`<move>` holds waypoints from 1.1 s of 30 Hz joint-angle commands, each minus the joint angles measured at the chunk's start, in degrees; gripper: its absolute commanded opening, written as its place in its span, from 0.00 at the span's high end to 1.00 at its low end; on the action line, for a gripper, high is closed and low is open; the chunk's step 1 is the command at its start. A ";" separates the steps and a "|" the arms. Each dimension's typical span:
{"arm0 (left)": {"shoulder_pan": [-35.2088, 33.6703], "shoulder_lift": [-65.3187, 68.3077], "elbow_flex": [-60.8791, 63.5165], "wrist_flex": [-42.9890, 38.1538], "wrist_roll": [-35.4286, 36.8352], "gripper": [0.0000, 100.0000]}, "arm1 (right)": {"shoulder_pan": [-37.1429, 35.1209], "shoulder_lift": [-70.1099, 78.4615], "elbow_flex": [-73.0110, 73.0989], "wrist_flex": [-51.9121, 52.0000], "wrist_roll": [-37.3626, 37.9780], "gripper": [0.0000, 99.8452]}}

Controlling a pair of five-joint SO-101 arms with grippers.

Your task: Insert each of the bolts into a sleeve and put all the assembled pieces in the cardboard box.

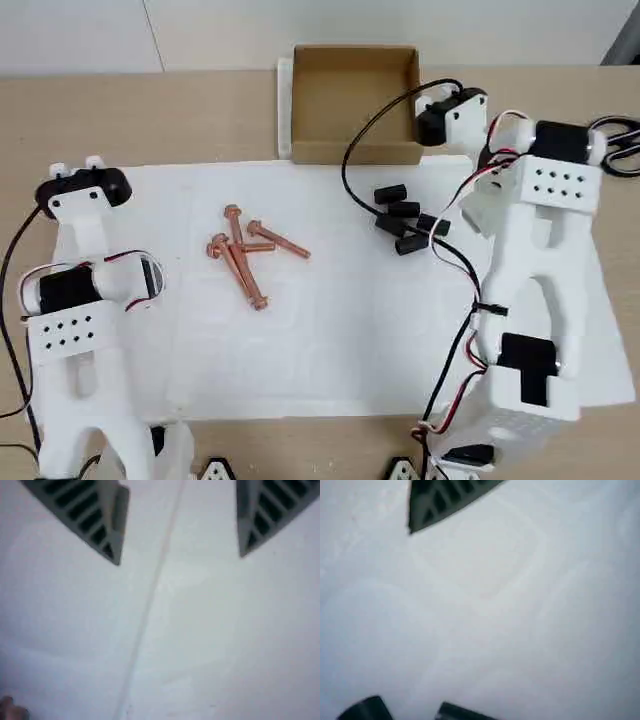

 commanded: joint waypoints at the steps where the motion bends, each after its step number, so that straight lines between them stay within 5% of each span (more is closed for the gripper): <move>1: -0.18 -0.26 -0.13 -1.05 0.62 0.85 | -2.77 1.98 -2.90 -0.66 4.04 0.83; 9: -0.18 -0.26 -0.13 -1.05 0.44 0.85 | -8.84 11.91 -3.08 -1.98 10.02 0.83; 33: -0.18 -0.26 -0.04 -1.05 0.44 0.85 | -9.54 26.07 -13.27 -8.31 13.19 0.83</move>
